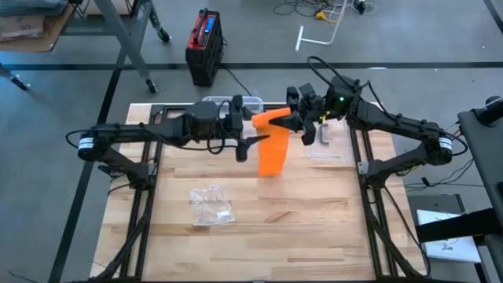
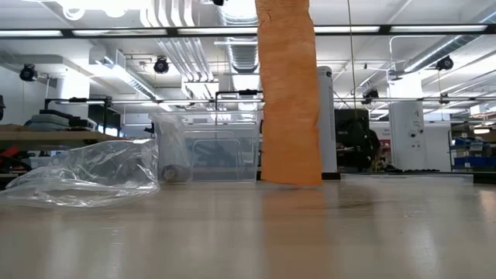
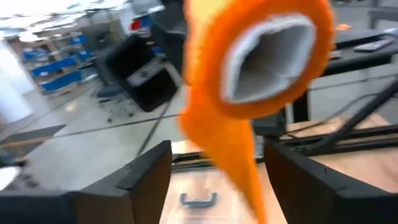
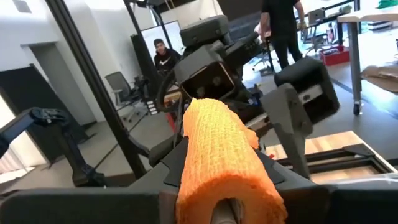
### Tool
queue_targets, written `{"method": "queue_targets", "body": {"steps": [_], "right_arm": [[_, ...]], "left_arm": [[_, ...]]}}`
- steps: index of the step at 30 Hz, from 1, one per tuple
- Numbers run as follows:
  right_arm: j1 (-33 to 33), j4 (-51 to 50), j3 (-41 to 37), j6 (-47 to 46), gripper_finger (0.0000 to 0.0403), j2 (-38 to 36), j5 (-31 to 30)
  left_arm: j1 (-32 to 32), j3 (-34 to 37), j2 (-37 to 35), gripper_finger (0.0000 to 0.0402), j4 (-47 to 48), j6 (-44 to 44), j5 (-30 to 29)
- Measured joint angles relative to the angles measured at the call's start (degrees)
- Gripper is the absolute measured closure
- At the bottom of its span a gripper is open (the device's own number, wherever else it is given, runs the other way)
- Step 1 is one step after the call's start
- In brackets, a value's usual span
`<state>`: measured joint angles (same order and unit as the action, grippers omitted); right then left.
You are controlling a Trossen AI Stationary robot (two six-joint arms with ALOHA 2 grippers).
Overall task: Roll bandage
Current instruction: Roll the orange bandage
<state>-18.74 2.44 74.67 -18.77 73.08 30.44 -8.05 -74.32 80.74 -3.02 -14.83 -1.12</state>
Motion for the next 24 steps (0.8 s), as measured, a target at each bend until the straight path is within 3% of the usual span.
{"method": "queue_targets", "body": {"steps": [3, 6, 8, 12, 13, 18, 24], "right_arm": [[0.00, -0.02, 0.00, 0.44, 0.0321, 0.02, -0.04], [0.00, 0.00, 0.00, 1.99, 0.0321, 0.00, -0.22], [0.00, -0.22, 0.00, 2.85, 0.0321, -0.16, -0.41], [0.00, 0.03, 0.00, 4.44, 0.0324, -0.68, -0.44], [0.00, 0.06, 0.00, 4.87, 0.0325, -0.75, -0.44], [0.00, 0.04, 0.00, 6.09, 0.0323, -1.65, -0.48], [-0.01, 0.13, 0.00, 11.33, 0.0325, -2.74, -4.23]], "left_arm": [[0.11, 0.00, 1.61, 0.0158, -1.71, 0.79, 1.65], [0.05, 0.00, 2.11, 0.0189, -2.01, 0.85, 1.68], [0.02, 0.00, 2.11, 0.0231, -2.06, 0.93, 1.62], [0.07, 0.00, 2.00, 0.0363, -2.00, 1.83, 1.49], [0.08, 0.00, 1.88, 0.0381, -2.01, 2.13, 1.08], [0.05, 0.00, 0.21, 0.0397, 1.93, 1.43, -3.31], [0.13, 0.00, -3.19, 0.0401, 4.17, 1.04, -2.94]]}}
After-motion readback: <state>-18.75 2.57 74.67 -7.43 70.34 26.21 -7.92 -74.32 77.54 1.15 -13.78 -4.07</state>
